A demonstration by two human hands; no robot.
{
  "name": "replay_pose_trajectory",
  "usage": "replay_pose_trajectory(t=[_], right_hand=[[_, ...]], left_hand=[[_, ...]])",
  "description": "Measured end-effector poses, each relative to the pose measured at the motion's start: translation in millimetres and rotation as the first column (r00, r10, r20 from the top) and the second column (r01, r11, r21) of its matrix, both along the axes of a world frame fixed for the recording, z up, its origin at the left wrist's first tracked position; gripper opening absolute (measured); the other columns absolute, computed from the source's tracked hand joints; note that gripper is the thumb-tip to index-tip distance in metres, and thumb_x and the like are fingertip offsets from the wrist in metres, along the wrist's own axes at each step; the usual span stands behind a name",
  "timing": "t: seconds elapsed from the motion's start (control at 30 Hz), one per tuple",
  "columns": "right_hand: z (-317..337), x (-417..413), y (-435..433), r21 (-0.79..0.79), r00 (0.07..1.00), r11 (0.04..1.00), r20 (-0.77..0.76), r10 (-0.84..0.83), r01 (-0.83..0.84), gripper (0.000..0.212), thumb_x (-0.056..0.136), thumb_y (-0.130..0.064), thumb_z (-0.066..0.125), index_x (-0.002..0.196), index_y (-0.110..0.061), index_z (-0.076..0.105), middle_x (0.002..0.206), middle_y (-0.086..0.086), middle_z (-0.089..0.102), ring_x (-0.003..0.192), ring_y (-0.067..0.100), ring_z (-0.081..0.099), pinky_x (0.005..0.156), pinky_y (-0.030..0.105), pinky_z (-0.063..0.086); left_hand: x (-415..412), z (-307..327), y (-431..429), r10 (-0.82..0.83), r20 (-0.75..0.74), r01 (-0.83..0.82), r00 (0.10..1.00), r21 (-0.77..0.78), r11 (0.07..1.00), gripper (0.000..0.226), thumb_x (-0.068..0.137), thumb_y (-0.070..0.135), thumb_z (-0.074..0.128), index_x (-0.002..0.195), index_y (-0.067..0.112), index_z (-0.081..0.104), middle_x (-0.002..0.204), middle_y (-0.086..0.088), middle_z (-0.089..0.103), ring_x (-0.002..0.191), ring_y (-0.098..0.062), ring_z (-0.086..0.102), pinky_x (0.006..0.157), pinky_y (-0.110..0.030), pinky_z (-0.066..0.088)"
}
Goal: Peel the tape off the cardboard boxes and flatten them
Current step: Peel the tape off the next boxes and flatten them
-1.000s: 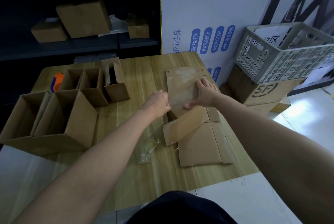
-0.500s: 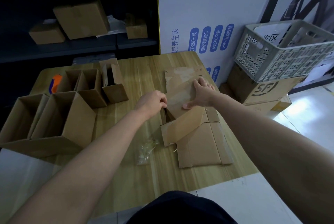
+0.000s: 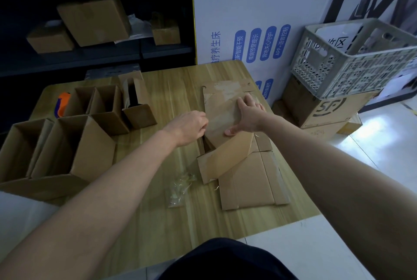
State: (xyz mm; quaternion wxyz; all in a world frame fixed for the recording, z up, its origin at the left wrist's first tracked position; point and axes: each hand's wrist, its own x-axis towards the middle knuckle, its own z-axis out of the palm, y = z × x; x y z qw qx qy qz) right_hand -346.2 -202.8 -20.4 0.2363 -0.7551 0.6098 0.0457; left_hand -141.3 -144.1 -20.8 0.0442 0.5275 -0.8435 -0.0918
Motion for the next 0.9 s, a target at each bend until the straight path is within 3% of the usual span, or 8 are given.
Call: replay_pose_trajectory(t=[0.13, 0.27, 0.37, 0.43, 0.6, 0.7, 0.77, 0.9], right_hand=[[0.7, 1.9, -0.5, 0.009, 1.000, 1.000, 0.002, 0.003, -0.003, 0.128, 0.061, -0.064, 0.075, 0.152, -0.023, -0.005, 0.158, 0.007, -0.016, 0.143, 0.039, -0.010, 0.115, 0.050, 0.001], [-0.1, 3.3, -2.0, 0.012, 1.000, 1.000, -0.005, -0.007, 0.007, 0.128, 0.060, -0.064, 0.075, 0.152, -0.023, -0.005, 0.158, 0.007, -0.016, 0.143, 0.039, -0.010, 0.114, 0.051, 0.001], [-0.7, 0.8, -3.5, 0.012, 1.000, 1.000, -0.016, -0.008, 0.008, 0.129, 0.059, -0.064, 0.076, 0.151, -0.024, -0.005, 0.158, 0.008, -0.016, 0.143, 0.039, -0.009, 0.114, 0.050, 0.001], [-1.0, 0.2, -2.3, 0.016, 1.000, 1.000, -0.010, -0.016, 0.016, 0.130, 0.059, -0.063, 0.077, 0.151, -0.025, -0.006, 0.157, 0.006, -0.017, 0.143, 0.039, -0.009, 0.114, 0.051, 0.001], [0.0, 0.2, 0.6, 0.009, 1.000, 1.000, -0.023, -0.010, 0.010, 0.128, 0.061, -0.062, 0.076, 0.151, -0.023, -0.006, 0.157, 0.008, -0.016, 0.143, 0.039, -0.008, 0.115, 0.051, 0.001], [0.8, -4.1, 2.4, 0.012, 1.000, 1.000, -0.018, -0.015, 0.015, 0.128, 0.061, -0.061, 0.076, 0.151, -0.023, -0.007, 0.157, 0.008, -0.016, 0.143, 0.037, -0.008, 0.115, 0.049, -0.001], [0.0, -3.4, 3.9, 0.011, 1.000, 1.000, -0.015, -0.011, 0.011, 0.128, 0.061, -0.062, 0.075, 0.151, -0.024, -0.007, 0.157, 0.008, -0.017, 0.143, 0.036, -0.009, 0.114, 0.048, -0.002], [-1.3, 0.3, 4.4, -0.003, 1.000, 1.000, -0.013, -0.022, 0.022, 0.127, 0.061, -0.063, 0.075, 0.151, -0.025, -0.006, 0.158, 0.006, -0.015, 0.143, 0.037, -0.008, 0.114, 0.049, -0.002]], left_hand=[[-3.8, -5.1, -1.0, 0.076, -0.018, -0.076, 0.997, 0.017, 0.997, 0.013, 0.093, 0.014, 0.048, 0.080, 0.016, 0.045, 0.081, 0.003, 0.045, 0.076, -0.011, 0.044, 0.071, -0.023, 0.038], [-10.3, -14.7, 1.7, 0.236, -0.129, -0.239, 0.963, -0.003, 0.971, 0.011, 0.092, 0.012, 0.047, 0.081, 0.015, 0.045, 0.080, 0.002, 0.047, 0.072, -0.013, 0.044, 0.074, -0.026, 0.041], [-3.0, -10.6, 0.0, 0.299, -0.298, -0.236, 0.907, 0.229, 0.944, 0.009, 0.090, 0.021, 0.055, 0.081, 0.021, 0.051, 0.085, 0.004, 0.055, 0.076, -0.012, 0.053, 0.065, -0.022, 0.044], [-2.0, -5.8, -0.9, 0.305, -0.352, -0.204, 0.885, 0.296, 0.933, 0.014, 0.082, 0.033, 0.066, 0.081, 0.026, 0.054, 0.083, 0.007, 0.057, 0.076, -0.011, 0.054, 0.064, -0.024, 0.043], [-19.2, -8.1, -10.7, 0.280, -0.312, -0.244, 0.908, 0.151, 0.958, 0.014, 0.087, 0.025, 0.066, 0.076, 0.019, 0.059, 0.084, 0.008, 0.054, 0.079, -0.010, 0.051, 0.068, -0.024, 0.038], [-22.1, -11.6, -11.5, 0.140, -0.205, -0.135, 0.969, 0.041, 0.990, 0.016, 0.093, 0.024, 0.056, 0.079, 0.018, 0.053, 0.086, 0.005, 0.050, 0.082, -0.010, 0.047, 0.070, -0.020, 0.035], [-21.8, -14.1, -9.9, 0.077, -0.152, -0.078, 0.985, -0.002, 0.997, 0.020, 0.093, 0.022, 0.053, 0.075, 0.020, 0.045, 0.081, 0.005, 0.046, 0.078, -0.011, 0.045, 0.061, -0.017, 0.032], [-21.8, -17.8, -12.8, 0.230, -0.274, -0.236, 0.934, 0.014, 0.972, 0.027, 0.091, 0.013, 0.053, 0.068, 0.020, 0.040, 0.073, 0.004, 0.046, 0.063, -0.011, 0.045, 0.053, -0.017, 0.032]])
